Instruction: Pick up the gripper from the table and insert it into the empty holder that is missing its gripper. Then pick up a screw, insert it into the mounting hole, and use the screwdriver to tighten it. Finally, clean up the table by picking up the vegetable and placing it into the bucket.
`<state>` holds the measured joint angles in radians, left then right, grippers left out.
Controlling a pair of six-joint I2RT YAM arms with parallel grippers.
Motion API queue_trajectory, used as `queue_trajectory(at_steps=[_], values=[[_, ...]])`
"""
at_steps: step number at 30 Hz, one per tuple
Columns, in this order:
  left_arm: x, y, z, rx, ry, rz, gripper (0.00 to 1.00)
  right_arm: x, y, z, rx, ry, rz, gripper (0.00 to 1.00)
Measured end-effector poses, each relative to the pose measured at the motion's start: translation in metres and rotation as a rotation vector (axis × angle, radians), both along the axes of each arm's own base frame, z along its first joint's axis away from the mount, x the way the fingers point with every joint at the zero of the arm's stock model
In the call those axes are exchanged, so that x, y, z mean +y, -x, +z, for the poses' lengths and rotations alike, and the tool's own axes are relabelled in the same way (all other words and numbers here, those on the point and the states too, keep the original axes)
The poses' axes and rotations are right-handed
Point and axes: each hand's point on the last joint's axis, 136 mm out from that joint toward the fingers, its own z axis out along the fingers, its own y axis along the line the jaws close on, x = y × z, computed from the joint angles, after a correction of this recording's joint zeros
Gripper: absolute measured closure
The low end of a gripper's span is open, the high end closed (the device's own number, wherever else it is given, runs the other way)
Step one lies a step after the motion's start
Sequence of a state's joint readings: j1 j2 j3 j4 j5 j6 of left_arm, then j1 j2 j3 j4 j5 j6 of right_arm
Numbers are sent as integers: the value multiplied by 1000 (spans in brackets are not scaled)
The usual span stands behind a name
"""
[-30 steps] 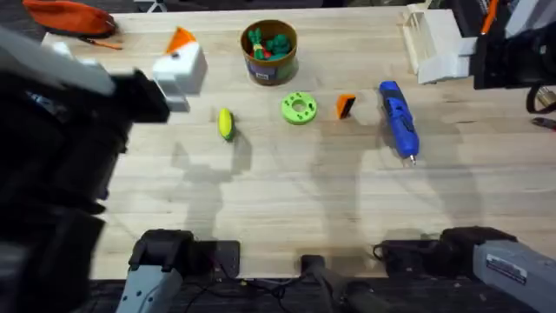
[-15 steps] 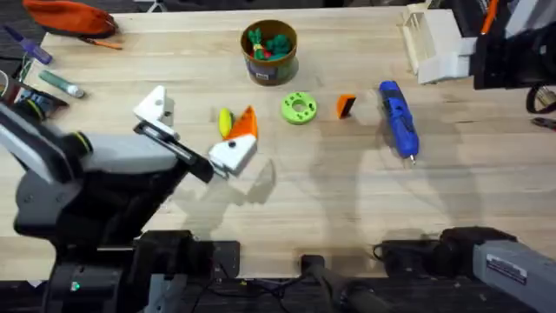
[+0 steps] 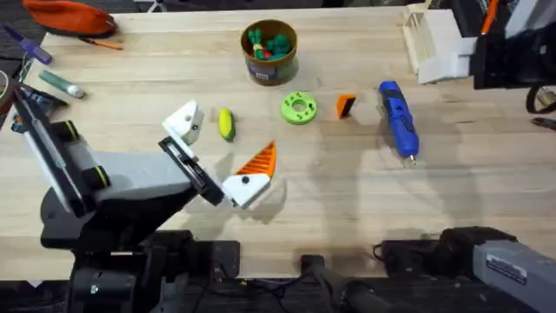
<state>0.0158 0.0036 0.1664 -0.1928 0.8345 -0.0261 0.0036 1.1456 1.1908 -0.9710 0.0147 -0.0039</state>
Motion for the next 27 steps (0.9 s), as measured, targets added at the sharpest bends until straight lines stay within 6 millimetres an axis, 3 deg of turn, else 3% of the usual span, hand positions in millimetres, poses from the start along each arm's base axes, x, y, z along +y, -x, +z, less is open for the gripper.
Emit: queue_trajectory(at_steps=[10, 17, 21, 27], values=[[-14, 16, -1, -1, 4, -129, 15, 0, 0, 0, 0, 0, 0, 108], [-20, 12, -23, -39, 0, -167, 15, 0, 0, 0, 0, 0, 0, 108], [-21, 11, -42, 24, 4, -174, 15, 0, 0, 0, 0, 0, 0, 107], [-26, 19, -46, 47, 7, -229, 15, 0, 0, 0, 0, 0, 0, 108]])
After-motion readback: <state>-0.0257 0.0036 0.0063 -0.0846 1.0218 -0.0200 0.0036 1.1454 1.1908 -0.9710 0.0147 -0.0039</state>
